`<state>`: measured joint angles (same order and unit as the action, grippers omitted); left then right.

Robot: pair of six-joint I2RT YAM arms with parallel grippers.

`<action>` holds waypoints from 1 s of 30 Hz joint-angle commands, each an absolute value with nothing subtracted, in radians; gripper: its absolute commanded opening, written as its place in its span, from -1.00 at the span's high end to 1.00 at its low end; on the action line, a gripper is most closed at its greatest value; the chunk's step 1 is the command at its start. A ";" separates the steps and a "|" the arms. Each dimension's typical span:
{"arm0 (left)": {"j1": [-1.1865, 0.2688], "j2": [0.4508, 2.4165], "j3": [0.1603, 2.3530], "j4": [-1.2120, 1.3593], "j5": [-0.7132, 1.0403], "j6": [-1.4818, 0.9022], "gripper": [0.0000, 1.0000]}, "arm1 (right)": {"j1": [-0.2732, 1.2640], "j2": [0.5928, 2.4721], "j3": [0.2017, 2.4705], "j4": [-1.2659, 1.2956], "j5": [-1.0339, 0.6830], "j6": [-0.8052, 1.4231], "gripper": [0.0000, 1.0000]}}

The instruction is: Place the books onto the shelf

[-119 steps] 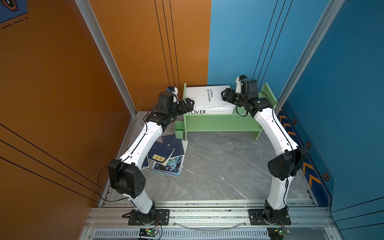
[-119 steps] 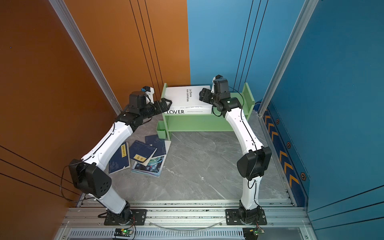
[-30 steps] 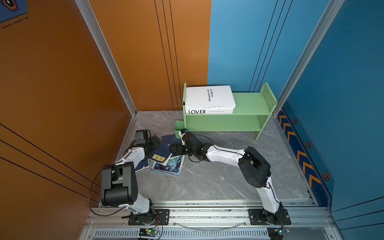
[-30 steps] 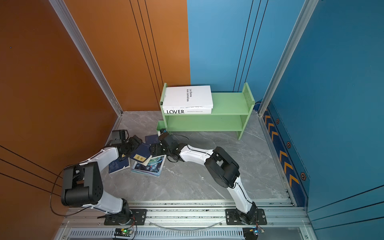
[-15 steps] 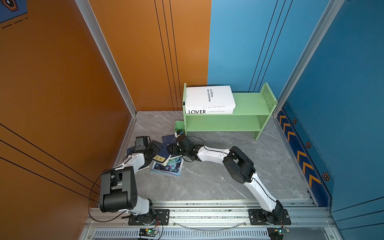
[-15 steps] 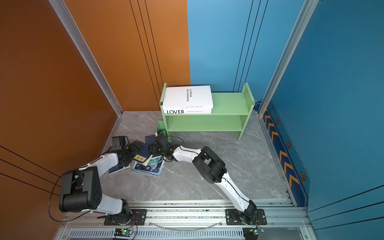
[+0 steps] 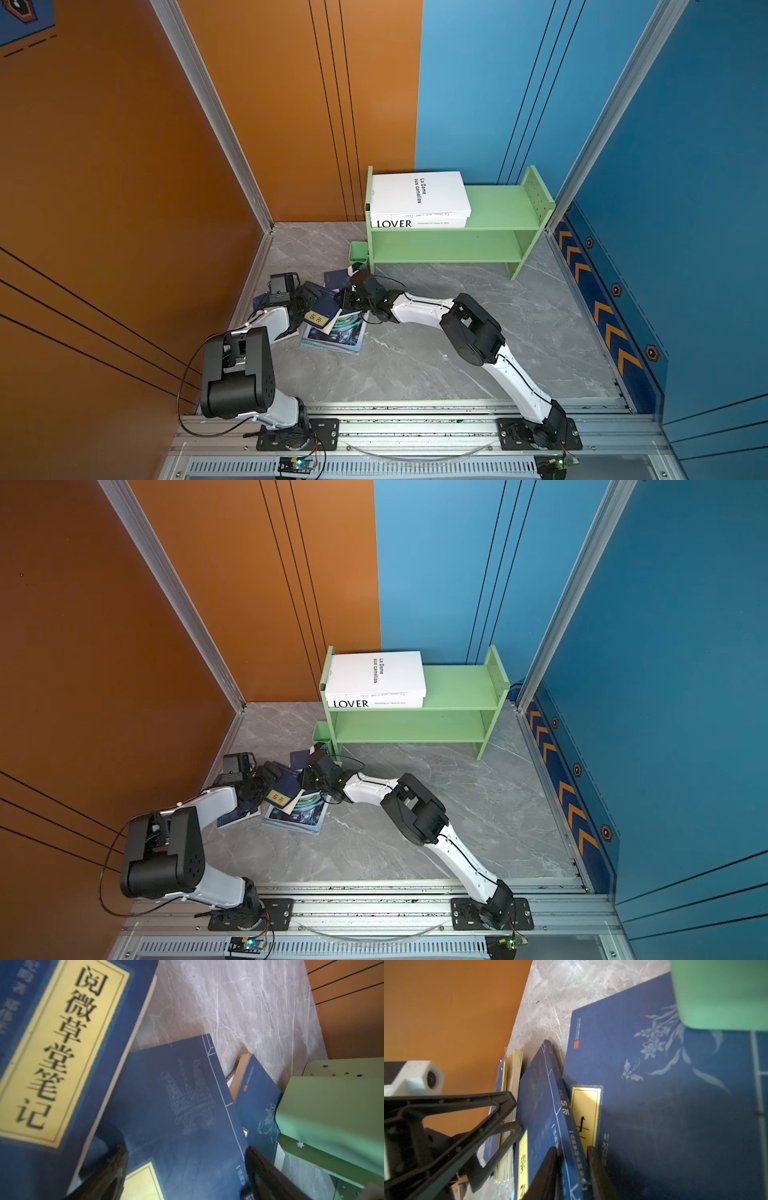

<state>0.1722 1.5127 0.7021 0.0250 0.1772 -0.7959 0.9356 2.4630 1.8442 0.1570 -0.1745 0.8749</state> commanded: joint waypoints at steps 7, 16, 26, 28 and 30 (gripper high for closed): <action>0.181 1.503 0.688 -0.014 0.237 -0.819 -0.78 | 0.957 2.438 1.818 0.200 -0.216 0.899 0.91; 0.207 1.372 0.708 -0.081 0.259 -0.810 -0.79 | 0.943 2.344 1.717 0.197 -0.164 0.885 1.00; 0.213 1.197 0.743 -0.226 0.321 -0.779 -0.80 | 0.888 2.044 1.480 0.143 -0.186 0.866 1.00; 0.208 1.164 0.731 -0.232 0.345 -0.784 -0.80 | 0.877 1.959 1.415 0.118 -0.187 0.852 1.00; 0.200 1.123 0.718 -0.243 0.362 -0.788 -0.80 | 0.867 1.872 1.357 0.090 -0.190 0.836 1.00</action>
